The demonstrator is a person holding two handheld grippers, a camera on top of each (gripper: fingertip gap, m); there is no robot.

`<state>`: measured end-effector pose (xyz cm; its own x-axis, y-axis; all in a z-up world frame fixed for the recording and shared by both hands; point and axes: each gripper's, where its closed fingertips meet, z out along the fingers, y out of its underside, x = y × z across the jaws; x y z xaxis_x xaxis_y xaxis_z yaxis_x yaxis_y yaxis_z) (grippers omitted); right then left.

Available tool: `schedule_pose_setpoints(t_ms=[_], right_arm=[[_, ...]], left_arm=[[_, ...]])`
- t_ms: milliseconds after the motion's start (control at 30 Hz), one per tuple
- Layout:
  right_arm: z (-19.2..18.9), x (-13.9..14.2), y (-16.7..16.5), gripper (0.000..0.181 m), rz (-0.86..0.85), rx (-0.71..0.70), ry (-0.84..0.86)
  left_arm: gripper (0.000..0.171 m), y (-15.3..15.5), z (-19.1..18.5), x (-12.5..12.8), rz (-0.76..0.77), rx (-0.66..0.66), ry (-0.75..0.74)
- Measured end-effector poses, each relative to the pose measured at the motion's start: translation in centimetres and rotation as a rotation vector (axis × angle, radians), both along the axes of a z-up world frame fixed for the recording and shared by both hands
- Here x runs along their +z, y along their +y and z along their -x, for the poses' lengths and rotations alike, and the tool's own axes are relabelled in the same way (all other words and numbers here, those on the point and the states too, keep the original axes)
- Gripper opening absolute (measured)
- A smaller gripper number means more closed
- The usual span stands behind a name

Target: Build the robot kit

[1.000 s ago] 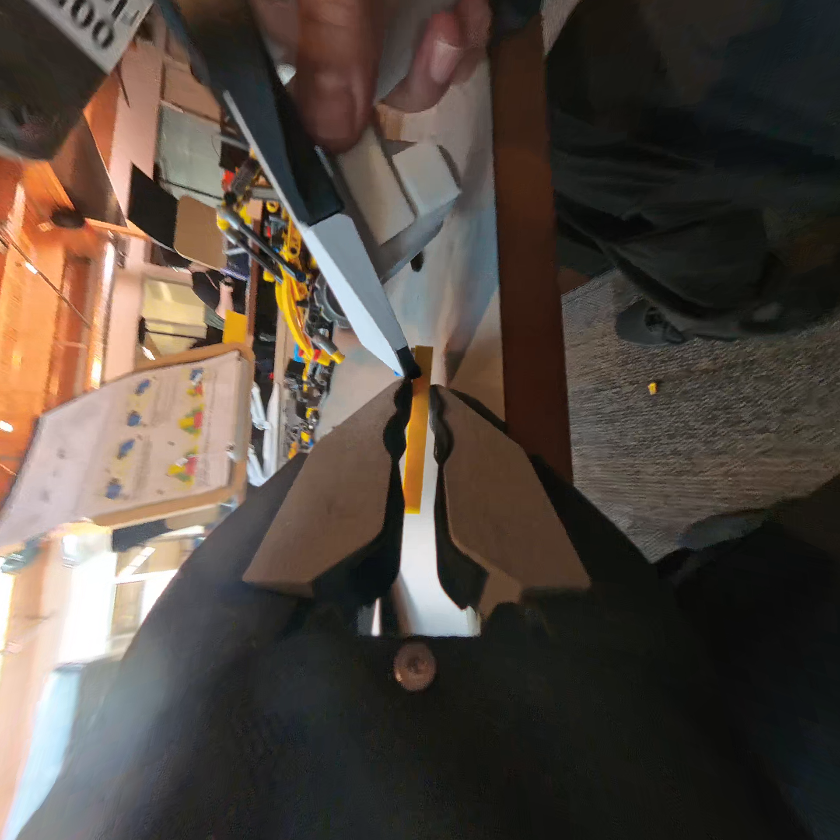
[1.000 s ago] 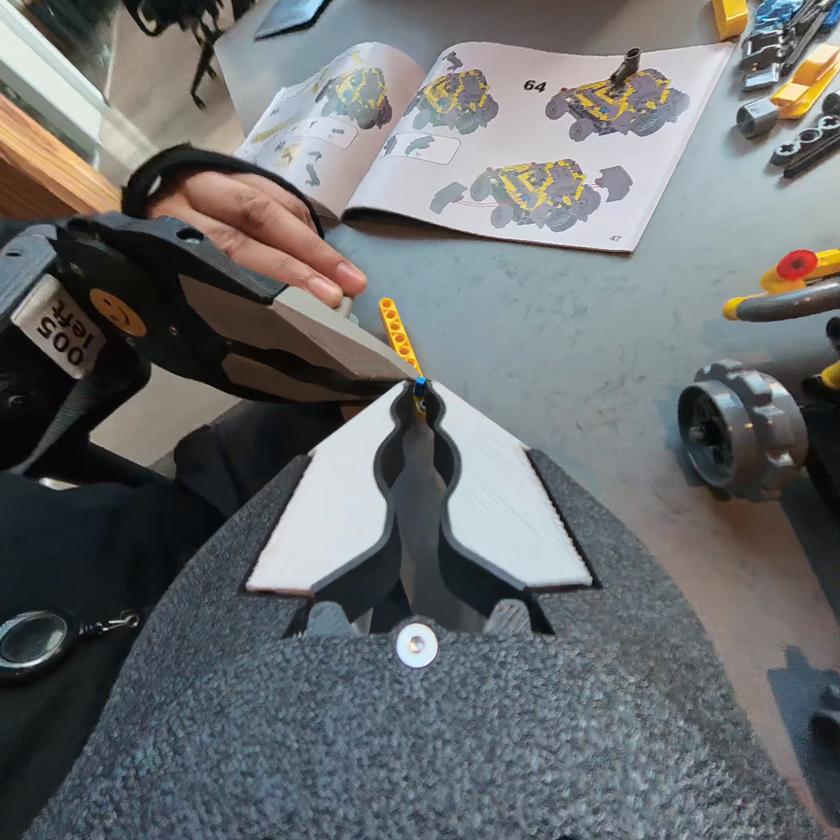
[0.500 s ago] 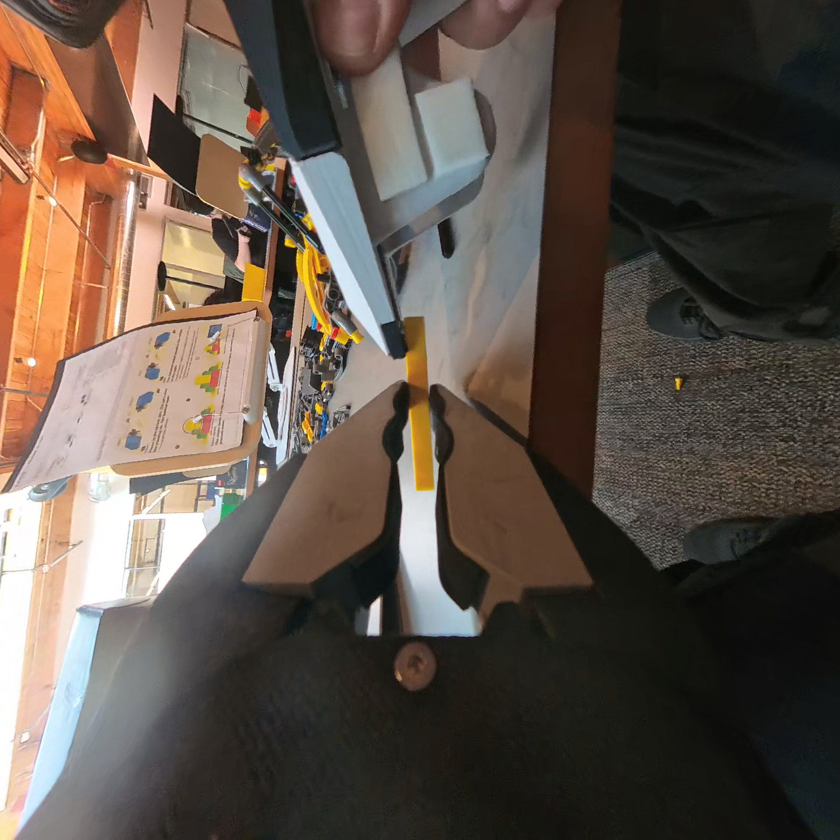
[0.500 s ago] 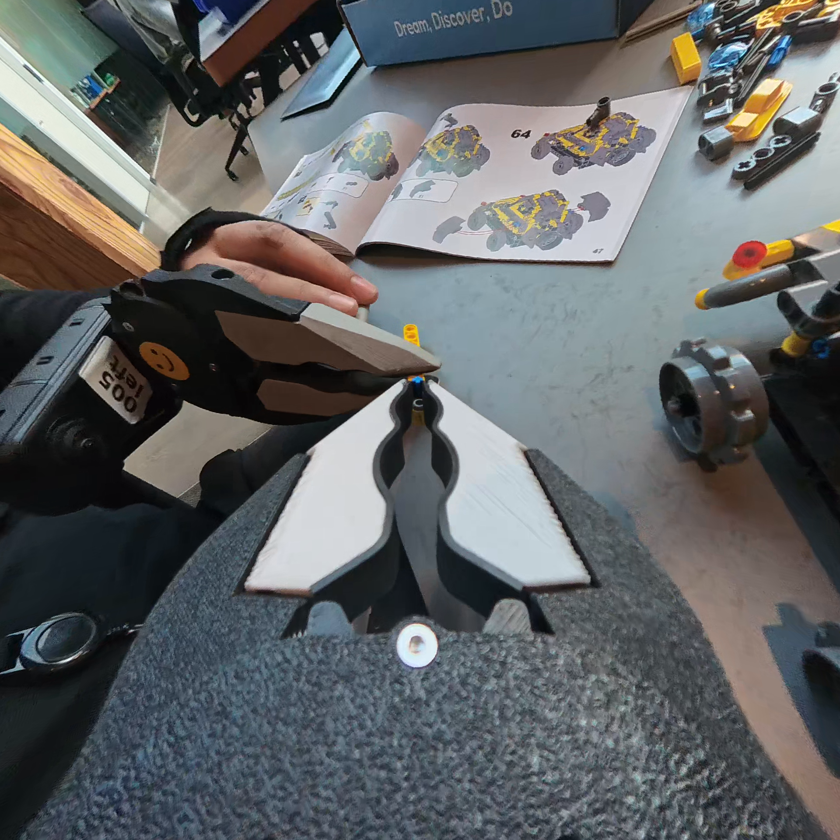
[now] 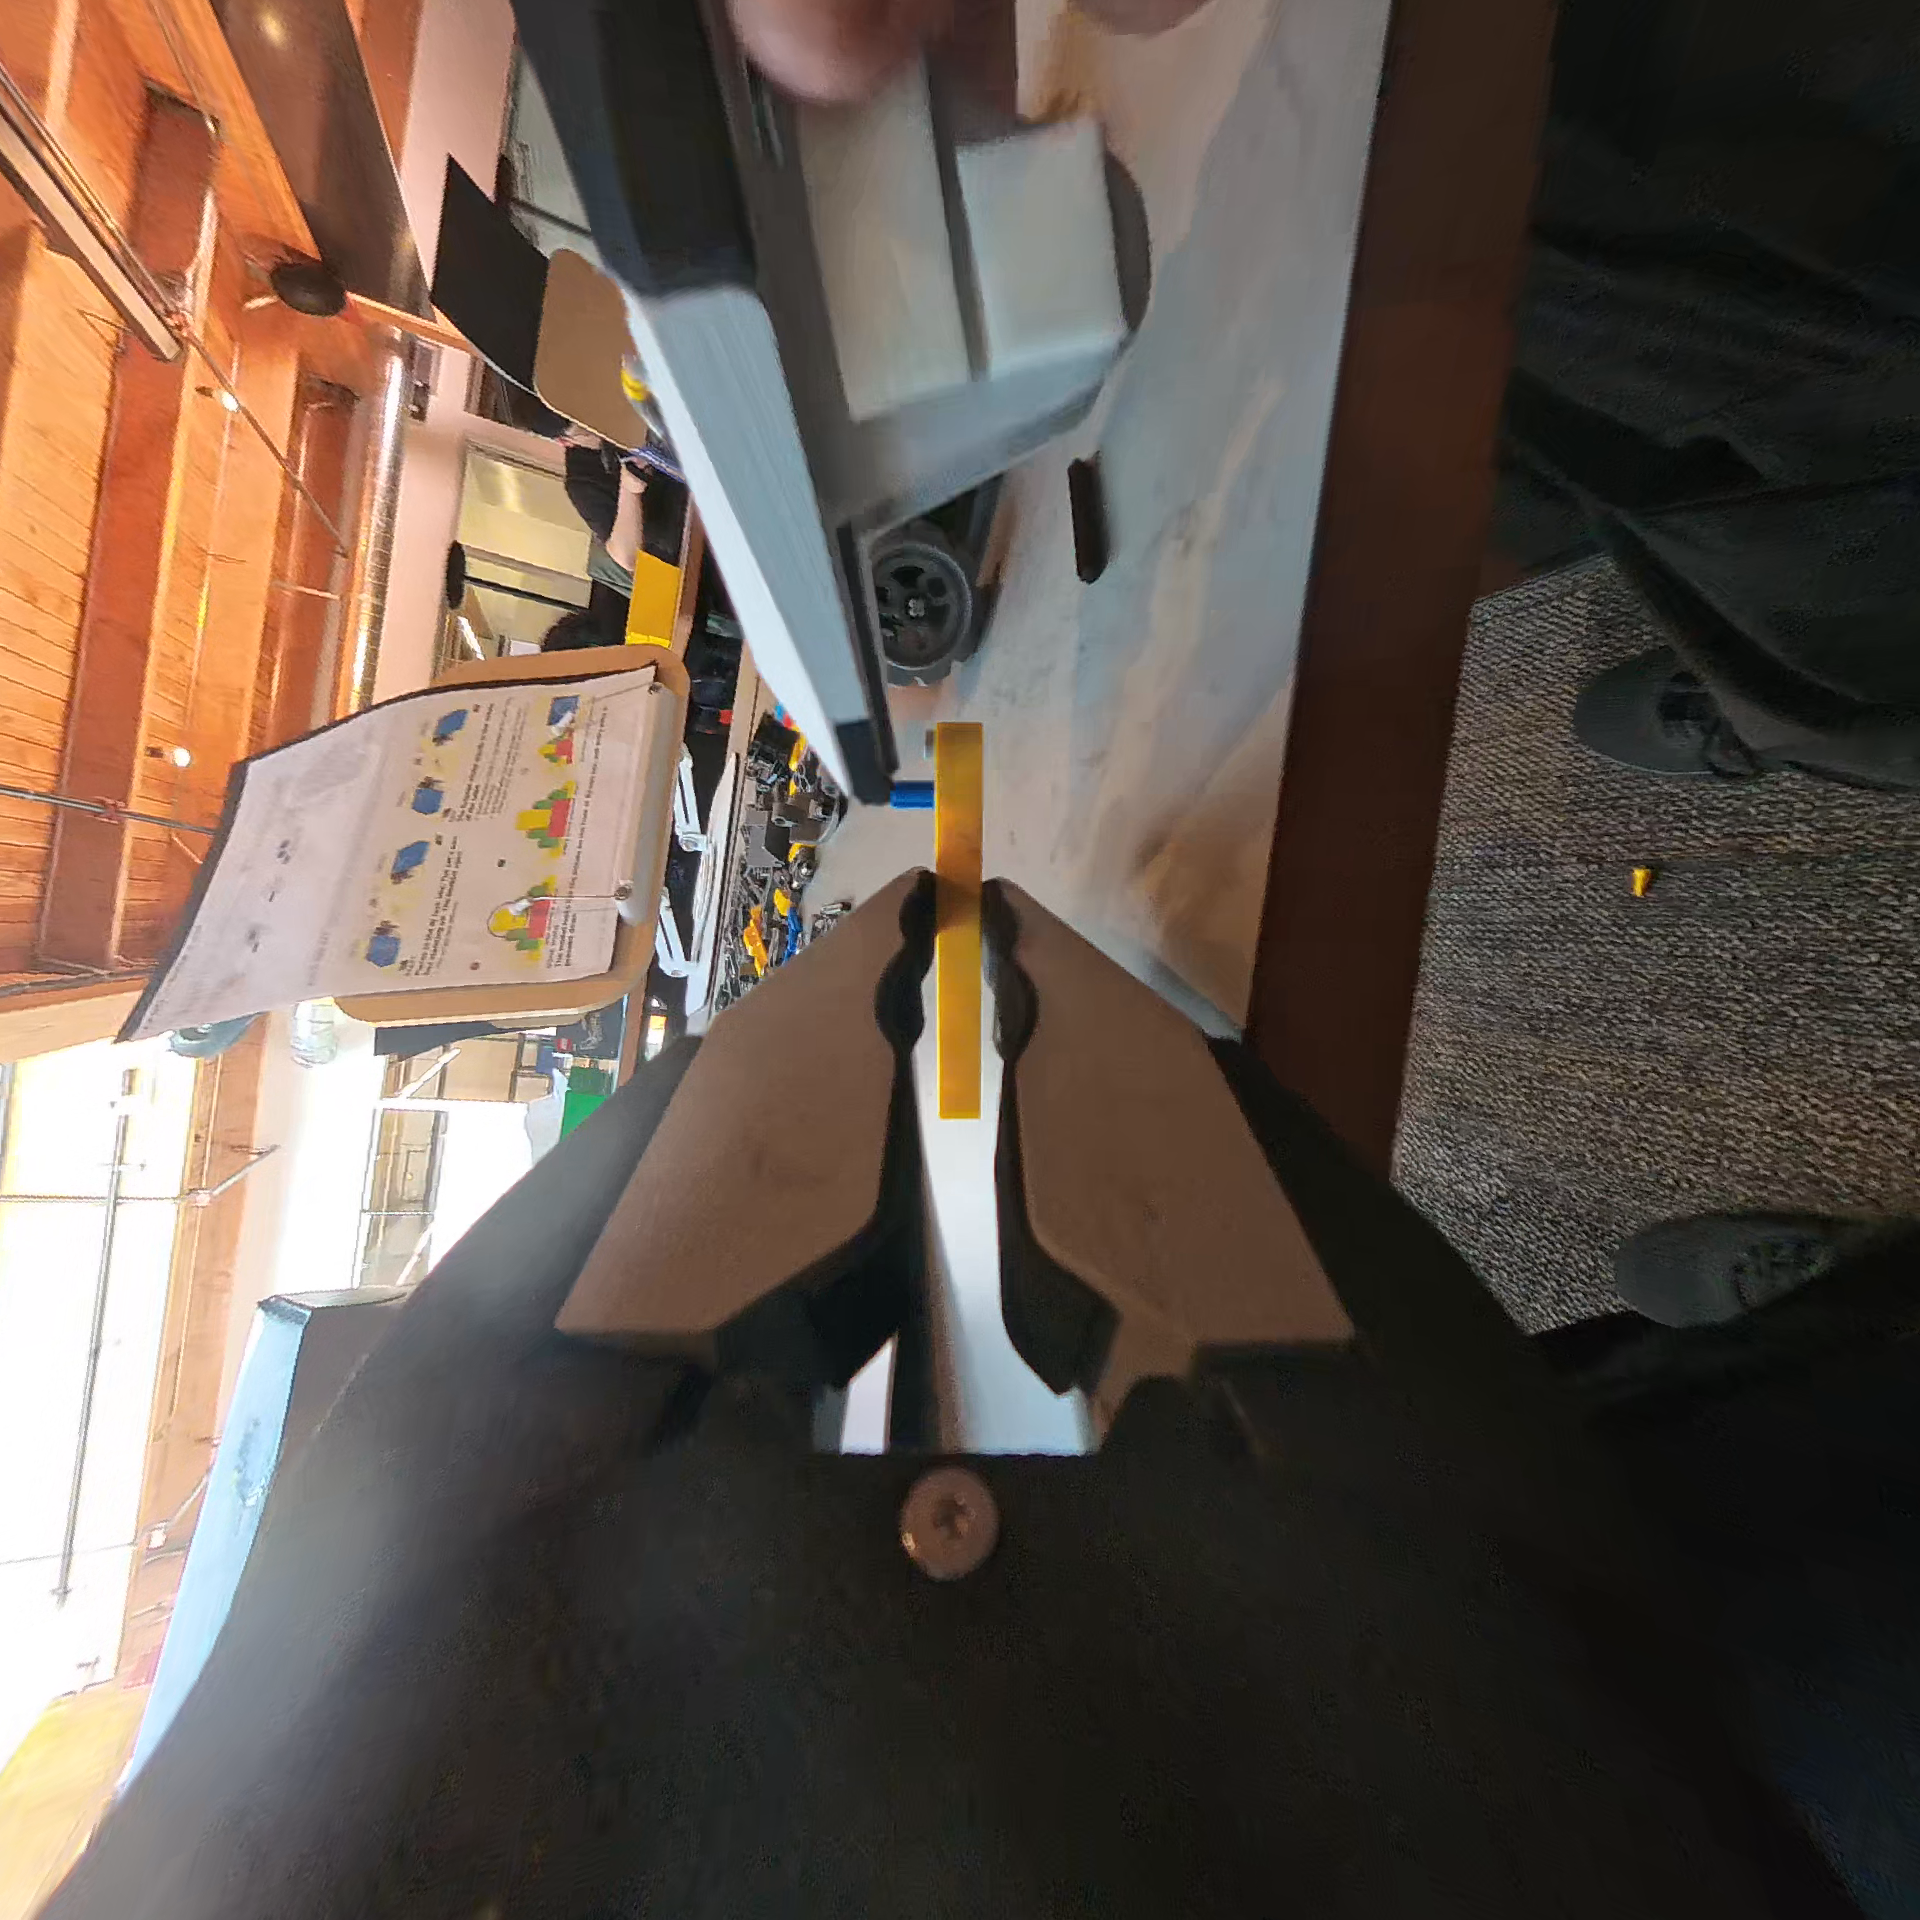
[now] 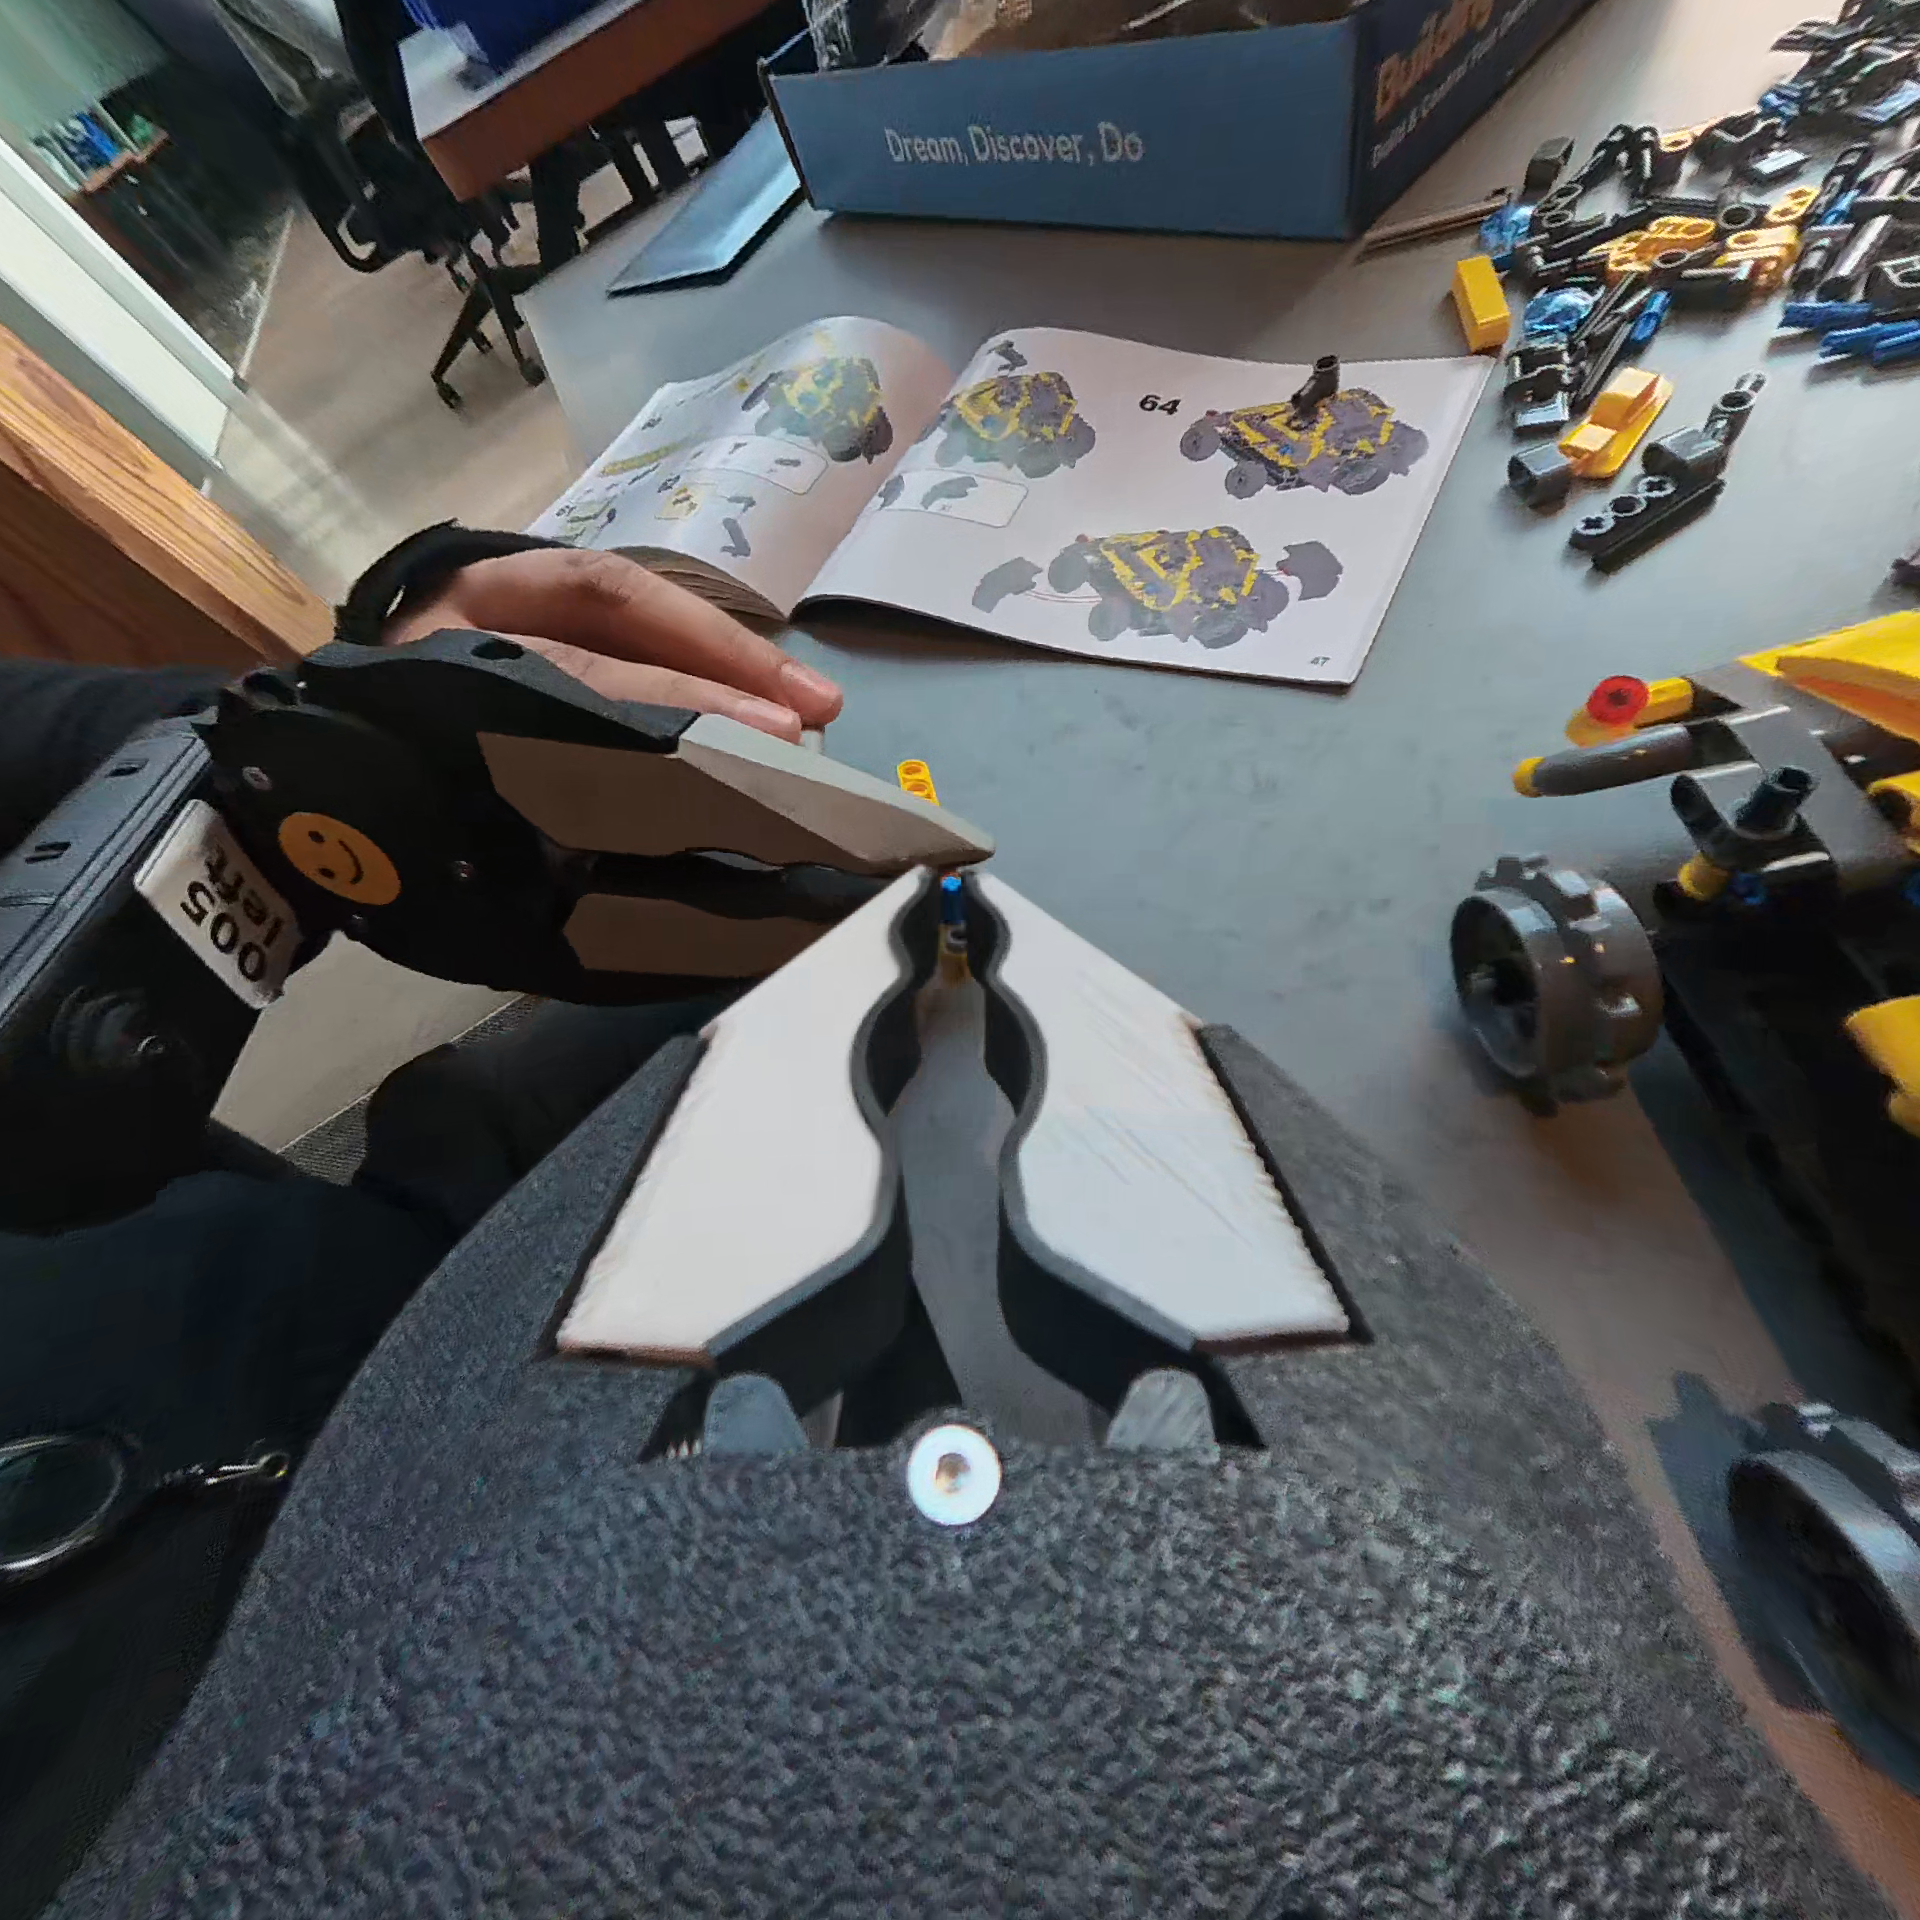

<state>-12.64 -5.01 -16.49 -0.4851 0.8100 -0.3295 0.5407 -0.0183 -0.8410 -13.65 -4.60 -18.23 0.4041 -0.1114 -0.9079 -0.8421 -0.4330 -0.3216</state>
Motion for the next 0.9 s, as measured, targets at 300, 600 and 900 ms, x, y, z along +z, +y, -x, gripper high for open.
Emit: schedule_pose_setpoints(t_ms=[300,600,900], right_arm=[[0.3,-0.6,-0.4,0.004,-0.015,0.012,-0.021],[0.7,-1.6,-0.3,0.002,-0.031,0.008,-0.044],[3.4,4.3,2.7,0.001,0.086,-0.248,0.213]], left_arm=[[0.005,-0.1,0.2,-0.1,0.003,0.012,-0.031],[0.005,0.6,0.1,-1.3,0.091,0.035,-0.056],[0.004,1.0,-0.4,-1.7,0.126,0.000,-0.236]])
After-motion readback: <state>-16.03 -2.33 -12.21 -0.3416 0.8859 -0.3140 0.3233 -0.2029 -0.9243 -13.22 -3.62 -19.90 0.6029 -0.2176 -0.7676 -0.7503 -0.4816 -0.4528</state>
